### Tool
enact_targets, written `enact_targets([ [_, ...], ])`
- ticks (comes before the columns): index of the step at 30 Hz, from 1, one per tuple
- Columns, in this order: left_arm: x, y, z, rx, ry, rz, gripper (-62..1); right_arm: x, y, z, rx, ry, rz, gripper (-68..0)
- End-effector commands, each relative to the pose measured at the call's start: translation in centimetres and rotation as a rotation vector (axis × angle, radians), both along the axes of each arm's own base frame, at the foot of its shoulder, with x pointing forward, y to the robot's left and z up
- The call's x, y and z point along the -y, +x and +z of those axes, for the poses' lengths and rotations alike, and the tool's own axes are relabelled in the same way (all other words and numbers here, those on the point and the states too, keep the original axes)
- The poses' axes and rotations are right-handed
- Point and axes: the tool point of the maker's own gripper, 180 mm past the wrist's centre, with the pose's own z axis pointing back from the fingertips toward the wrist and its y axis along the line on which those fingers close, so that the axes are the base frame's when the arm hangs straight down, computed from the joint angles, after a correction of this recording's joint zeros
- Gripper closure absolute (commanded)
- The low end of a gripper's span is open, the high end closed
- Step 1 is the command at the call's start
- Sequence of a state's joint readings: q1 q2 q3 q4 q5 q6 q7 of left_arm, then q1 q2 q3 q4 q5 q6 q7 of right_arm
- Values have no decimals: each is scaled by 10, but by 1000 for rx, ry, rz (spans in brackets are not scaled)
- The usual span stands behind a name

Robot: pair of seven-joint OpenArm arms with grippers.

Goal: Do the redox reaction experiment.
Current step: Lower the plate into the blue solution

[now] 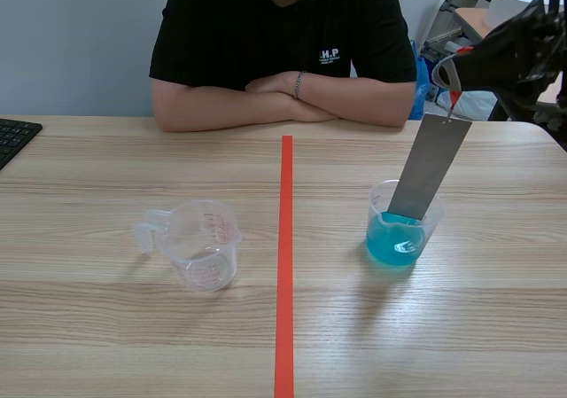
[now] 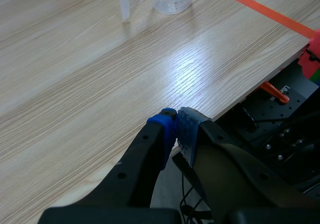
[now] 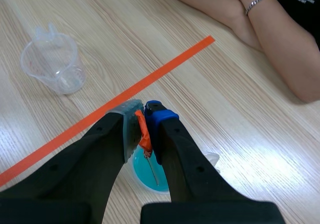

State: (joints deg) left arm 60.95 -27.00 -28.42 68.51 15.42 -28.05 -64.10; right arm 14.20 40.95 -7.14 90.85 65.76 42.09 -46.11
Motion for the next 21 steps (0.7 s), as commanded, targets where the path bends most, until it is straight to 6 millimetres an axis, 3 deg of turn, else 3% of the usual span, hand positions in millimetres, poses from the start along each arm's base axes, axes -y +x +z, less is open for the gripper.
enact_targets([
  [1, 2, 5, 7, 32, -12, -5, -40, 2, 5, 8, 35, 13, -8, -15],
  [21, 2, 5, 6, 30, -11, -5, -40, 18, 29, -52, -28, 31, -152, -15],
])
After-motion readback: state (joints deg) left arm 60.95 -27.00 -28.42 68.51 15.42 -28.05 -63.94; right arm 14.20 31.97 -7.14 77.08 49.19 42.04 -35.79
